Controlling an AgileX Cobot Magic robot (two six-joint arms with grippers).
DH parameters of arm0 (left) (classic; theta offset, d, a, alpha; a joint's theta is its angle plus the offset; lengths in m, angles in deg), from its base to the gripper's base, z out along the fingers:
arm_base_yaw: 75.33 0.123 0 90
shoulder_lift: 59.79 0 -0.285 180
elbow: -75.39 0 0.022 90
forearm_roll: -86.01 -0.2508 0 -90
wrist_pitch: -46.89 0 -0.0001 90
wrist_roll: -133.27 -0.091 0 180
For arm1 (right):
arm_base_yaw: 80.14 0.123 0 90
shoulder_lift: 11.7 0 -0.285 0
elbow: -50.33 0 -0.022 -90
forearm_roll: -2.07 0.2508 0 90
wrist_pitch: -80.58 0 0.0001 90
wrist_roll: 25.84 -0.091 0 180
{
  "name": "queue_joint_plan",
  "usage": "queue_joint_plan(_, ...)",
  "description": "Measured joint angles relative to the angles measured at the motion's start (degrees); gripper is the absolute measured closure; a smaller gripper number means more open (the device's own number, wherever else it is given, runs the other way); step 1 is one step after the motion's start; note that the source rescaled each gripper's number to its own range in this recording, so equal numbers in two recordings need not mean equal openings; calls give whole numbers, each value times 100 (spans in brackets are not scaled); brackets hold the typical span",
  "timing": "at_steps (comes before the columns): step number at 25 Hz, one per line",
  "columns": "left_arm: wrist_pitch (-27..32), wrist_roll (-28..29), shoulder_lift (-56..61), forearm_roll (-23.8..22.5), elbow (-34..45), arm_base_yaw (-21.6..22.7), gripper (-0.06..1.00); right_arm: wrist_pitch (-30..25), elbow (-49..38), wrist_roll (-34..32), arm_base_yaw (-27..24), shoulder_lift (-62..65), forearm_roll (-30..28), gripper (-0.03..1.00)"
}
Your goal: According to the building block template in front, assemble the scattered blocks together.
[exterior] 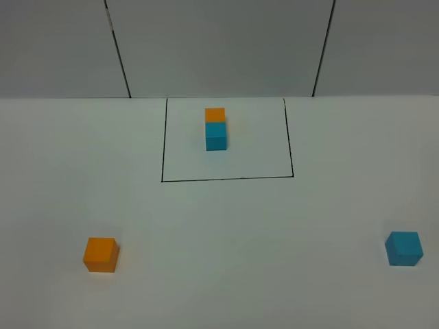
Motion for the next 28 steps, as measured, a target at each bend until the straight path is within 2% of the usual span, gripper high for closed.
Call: queue_joint_plan(28,0,-9,0,0,0,0,15,0,0,0,0,0,0,25)
